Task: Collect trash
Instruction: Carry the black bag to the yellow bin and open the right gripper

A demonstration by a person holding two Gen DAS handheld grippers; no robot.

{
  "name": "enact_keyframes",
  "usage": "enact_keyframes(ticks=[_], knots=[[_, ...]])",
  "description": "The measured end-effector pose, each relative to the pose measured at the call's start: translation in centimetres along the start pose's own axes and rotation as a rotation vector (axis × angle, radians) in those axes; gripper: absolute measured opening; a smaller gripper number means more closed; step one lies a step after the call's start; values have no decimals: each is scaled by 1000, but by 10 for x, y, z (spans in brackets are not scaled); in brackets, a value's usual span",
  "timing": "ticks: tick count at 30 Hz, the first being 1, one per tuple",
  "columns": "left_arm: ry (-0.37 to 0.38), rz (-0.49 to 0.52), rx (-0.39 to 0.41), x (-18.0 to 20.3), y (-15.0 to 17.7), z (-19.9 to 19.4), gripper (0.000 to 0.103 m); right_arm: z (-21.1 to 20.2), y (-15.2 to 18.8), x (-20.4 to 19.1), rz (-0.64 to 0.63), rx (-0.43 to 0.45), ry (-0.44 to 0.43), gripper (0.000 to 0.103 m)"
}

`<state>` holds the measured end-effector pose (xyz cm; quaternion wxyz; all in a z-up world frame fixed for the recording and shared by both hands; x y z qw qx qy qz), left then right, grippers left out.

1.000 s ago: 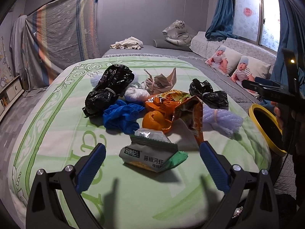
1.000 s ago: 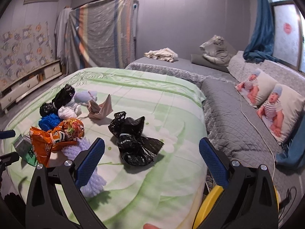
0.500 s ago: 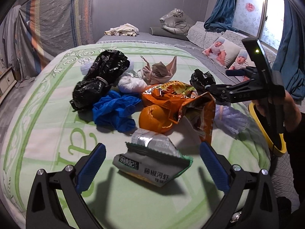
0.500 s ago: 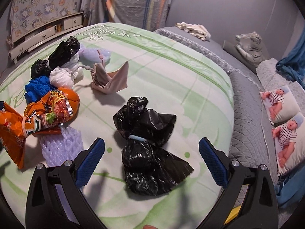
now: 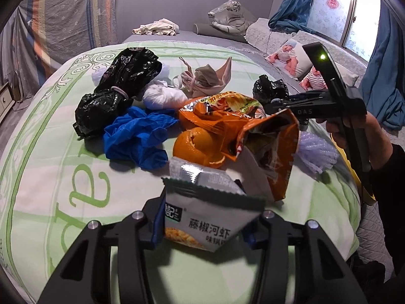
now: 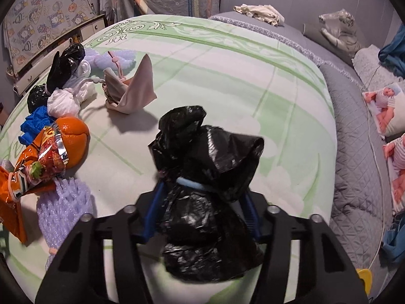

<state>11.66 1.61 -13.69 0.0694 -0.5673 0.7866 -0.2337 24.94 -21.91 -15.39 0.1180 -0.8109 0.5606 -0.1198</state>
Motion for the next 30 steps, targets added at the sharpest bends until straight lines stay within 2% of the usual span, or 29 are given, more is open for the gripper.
enact_keyframes(ticks=[1, 5, 13, 18, 22, 30], knots=[[1, -1, 2, 0, 0, 0, 42, 0, 1, 0, 2, 0, -9, 37], [11, -12, 22, -2, 3, -7, 40, -6, 1, 4, 36, 9, -53, 30], [10, -2, 139, 6, 14, -40, 39, -52, 17, 15, 106, 109, -98, 29], [2, 47, 233, 19, 14, -71, 39, -102, 42, 16, 145, 202, -158, 29], [2, 74, 275, 31, 6, -86, 39, -142, 69, 19, 188, 283, -199, 29], [59, 132, 324, 70, -14, -106, 39, -192, 119, 29, 256, 385, -219, 29]])
Point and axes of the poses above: each gripper's, at about its wrist camera, not at the fingertips, and z roughly the way its jaws point, x to its right, y to its underside, the point moved 4 cm from there along z, roughly the way its jaws point, and after that the axes turned 15 degrees about -x, right-handed, at the moved point
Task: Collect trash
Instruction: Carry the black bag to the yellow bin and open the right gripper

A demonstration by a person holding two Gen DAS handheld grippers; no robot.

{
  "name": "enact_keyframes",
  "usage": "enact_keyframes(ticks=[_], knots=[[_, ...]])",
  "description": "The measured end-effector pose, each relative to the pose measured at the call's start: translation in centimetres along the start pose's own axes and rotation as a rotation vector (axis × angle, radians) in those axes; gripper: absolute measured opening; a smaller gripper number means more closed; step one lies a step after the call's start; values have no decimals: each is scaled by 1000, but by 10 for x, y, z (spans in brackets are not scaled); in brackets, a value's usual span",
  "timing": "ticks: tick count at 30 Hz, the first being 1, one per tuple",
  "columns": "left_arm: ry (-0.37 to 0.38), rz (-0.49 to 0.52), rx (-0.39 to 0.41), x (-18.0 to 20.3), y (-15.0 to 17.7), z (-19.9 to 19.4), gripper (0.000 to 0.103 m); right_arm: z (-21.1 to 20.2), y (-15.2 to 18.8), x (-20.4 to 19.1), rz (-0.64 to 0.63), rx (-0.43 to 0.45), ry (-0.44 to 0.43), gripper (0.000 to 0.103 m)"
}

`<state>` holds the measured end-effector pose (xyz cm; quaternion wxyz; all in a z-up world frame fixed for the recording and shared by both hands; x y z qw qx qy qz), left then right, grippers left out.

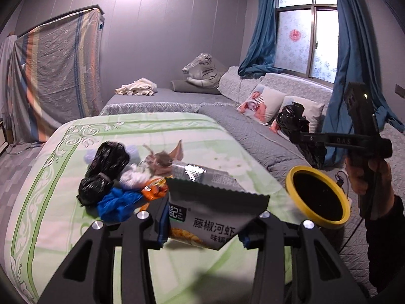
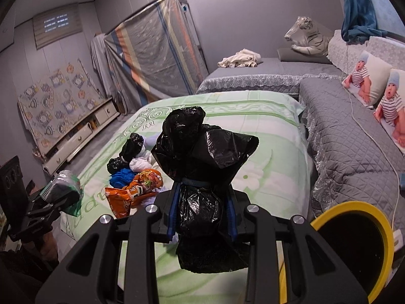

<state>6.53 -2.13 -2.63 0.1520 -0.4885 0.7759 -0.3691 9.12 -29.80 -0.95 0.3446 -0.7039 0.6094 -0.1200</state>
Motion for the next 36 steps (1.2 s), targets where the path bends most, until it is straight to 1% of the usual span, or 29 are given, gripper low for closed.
enact_keyframes(ticks=[1, 4, 6, 11, 16, 18, 21, 23, 24, 28, 32, 36], knots=[[18, 9, 7, 6, -4, -1, 39, -9, 4, 2, 7, 16, 9, 29], [28, 29, 20, 21, -13, -2, 39, -27, 13, 9, 36, 42, 2, 29], [55, 38, 24, 29, -21, -3, 39, -39, 20, 16, 63, 62, 5, 29], [64, 105, 39, 54, -39, -4, 39, -69, 41, 43, 147, 115, 14, 29], [94, 176, 47, 84, -60, 3, 39, -99, 64, 70, 248, 169, 46, 29], [121, 193, 42, 97, -68, 7, 39, -110, 71, 80, 277, 190, 63, 29], [139, 245, 44, 125, -81, 17, 39, -129, 87, 93, 326, 222, 87, 29], [156, 267, 34, 142, -85, 24, 39, -139, 98, 101, 358, 241, 117, 29], [173, 280, 25, 152, -88, 31, 39, -142, 102, 105, 367, 249, 123, 29], [201, 303, -7, 182, -92, 55, 39, -152, 120, 121, 422, 272, 135, 29], [238, 308, -37, 208, -94, 75, 39, -150, 129, 136, 459, 280, 160, 29], [255, 322, -78, 229, -96, 96, 39, -145, 132, 155, 494, 272, 174, 29]])
Point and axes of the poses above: each gripper's, at about its wrist camera, not at the fingertips, and z roughly the way its jaws point, x to its right, y to its underside, the point moved 4 cm from there along z, roughly the way its jaws point, and after that the axes turned 15 degrees about -x, right-handed, at the moved point
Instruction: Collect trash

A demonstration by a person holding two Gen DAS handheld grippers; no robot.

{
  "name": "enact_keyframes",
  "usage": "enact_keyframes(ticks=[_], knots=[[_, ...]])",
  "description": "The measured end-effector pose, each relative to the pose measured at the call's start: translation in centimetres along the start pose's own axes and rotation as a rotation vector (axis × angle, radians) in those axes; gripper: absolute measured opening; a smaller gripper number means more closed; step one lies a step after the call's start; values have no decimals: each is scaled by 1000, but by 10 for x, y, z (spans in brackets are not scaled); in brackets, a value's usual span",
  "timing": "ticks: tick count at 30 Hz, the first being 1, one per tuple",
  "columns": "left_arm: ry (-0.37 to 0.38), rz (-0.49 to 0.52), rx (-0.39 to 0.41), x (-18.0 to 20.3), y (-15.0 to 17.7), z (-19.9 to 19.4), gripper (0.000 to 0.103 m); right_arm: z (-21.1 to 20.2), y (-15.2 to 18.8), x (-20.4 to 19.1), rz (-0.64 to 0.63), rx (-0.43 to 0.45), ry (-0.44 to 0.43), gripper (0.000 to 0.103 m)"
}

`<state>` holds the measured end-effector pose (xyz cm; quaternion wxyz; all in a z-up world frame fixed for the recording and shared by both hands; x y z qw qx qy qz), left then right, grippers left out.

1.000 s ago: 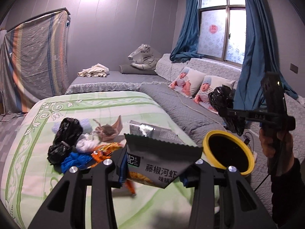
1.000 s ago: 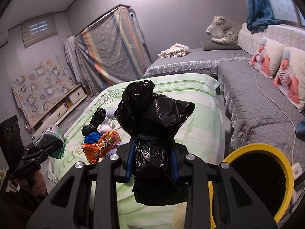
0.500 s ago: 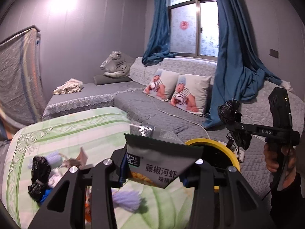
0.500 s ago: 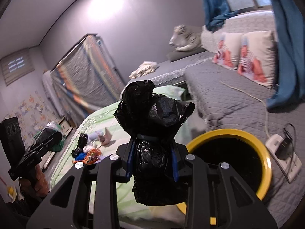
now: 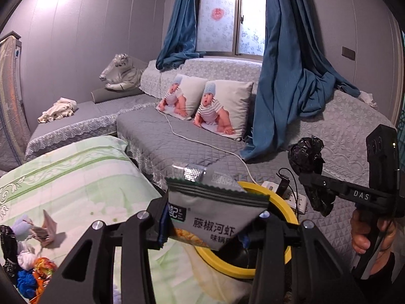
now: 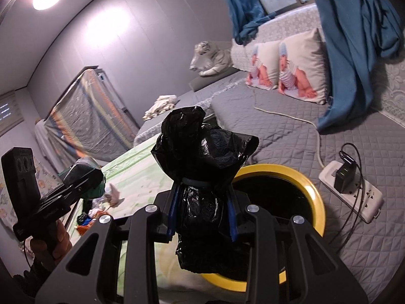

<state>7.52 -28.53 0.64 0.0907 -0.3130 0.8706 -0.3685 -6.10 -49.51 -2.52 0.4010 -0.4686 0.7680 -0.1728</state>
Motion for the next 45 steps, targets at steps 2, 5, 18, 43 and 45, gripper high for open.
enact_keyframes(ticks=[2, 5, 18, 43, 45], knots=[[7, 10, -16, 5, -5, 12, 39, 3, -3, 7, 14, 1, 19, 29], [16, 13, -41, 12, -11, 31, 39, 8, -9, 18, 46, 2, 39, 29], [51, 1, -171, 27, -7, 109, 39, 52, -28, 57, 169, -56, 91, 31], [81, -199, -190, -20, -4, 115, 83, 52, -20, 77, 269, -90, 182, 66], [73, -217, -158, -31, -3, 100, 88, 48, -22, 69, 257, -73, 187, 67]])
Point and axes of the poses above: each gripper's, at about its wrist camera, not at the fingertips, and z roughly the way its jaws point, x to its right, y to its underside, the point moved 4 cm from there along z, roughly the way its jaws point, and after that the axes turned 15 degrees about -x, right-handed, at the moved point
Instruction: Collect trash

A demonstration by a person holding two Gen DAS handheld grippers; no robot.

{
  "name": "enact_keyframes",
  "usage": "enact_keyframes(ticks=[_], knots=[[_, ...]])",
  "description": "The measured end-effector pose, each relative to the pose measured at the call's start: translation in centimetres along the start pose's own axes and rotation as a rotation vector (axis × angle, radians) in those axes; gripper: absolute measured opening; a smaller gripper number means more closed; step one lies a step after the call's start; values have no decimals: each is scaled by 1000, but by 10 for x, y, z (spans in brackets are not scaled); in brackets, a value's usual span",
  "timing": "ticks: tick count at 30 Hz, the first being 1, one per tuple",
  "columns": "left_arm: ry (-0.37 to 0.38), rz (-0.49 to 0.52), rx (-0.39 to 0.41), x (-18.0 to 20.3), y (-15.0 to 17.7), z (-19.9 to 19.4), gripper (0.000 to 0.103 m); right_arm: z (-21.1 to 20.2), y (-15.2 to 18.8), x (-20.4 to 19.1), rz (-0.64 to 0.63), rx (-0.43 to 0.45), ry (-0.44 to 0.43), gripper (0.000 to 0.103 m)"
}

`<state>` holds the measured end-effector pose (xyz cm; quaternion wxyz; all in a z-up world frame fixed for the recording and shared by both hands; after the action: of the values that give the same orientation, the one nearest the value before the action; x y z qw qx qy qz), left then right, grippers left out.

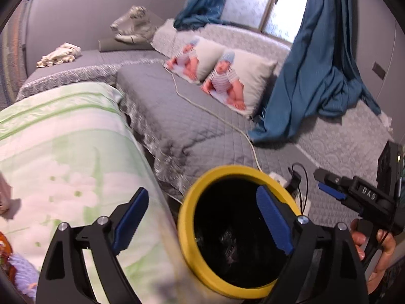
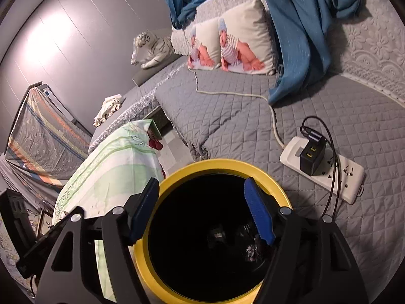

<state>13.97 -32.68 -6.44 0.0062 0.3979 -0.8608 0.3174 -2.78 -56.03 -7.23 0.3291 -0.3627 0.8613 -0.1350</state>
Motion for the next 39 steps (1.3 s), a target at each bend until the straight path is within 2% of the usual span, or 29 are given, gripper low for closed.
enact_keyframes(ticks=[3, 7, 13, 16, 19, 26, 30, 33, 36, 39], knots=[[-40, -45, 81, -20, 0, -35, 95, -10, 3, -20, -49, 41, -18, 73], [-120, -79, 178, -44, 4, -82, 95, -28, 9, -58, -136, 117, -59, 84], [-257, -135, 321, -87, 22, -159, 95, -61, 27, -126, -291, 279, -110, 94], [-342, -179, 398, -114, 42, -195, 95, -74, 40, -163, -381, 345, -143, 95], [-385, -231, 464, -141, 63, -226, 95, -77, 53, -193, -469, 372, -158, 95], [-413, -377, 570, -217, 109, -300, 95, -65, 80, -253, -628, 351, -214, 95], [-532, -424, 637, -252, 133, -345, 95, -53, 94, -275, -693, 330, -235, 95], [-614, -458, 657, -274, 150, -369, 95, -40, 105, -288, -741, 304, -240, 95], [-640, -508, 659, -297, 164, -382, 95, -20, 114, -298, -790, 269, -225, 95], [-661, -532, 620, -313, 172, -372, 95, 3, 128, -304, -839, 209, -224, 95]])
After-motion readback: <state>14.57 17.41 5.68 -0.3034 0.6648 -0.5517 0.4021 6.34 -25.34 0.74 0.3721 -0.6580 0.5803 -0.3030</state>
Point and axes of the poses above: each gripper's, at about its wrist camera, not at the fingertips, and z roughly the way its jaws point, x to its right, y to its underside, the point moved 4 cm from there along z, roughly the way its jaws point, and after that the axes turned 15 degrees about -x, right-handed, at the moved point
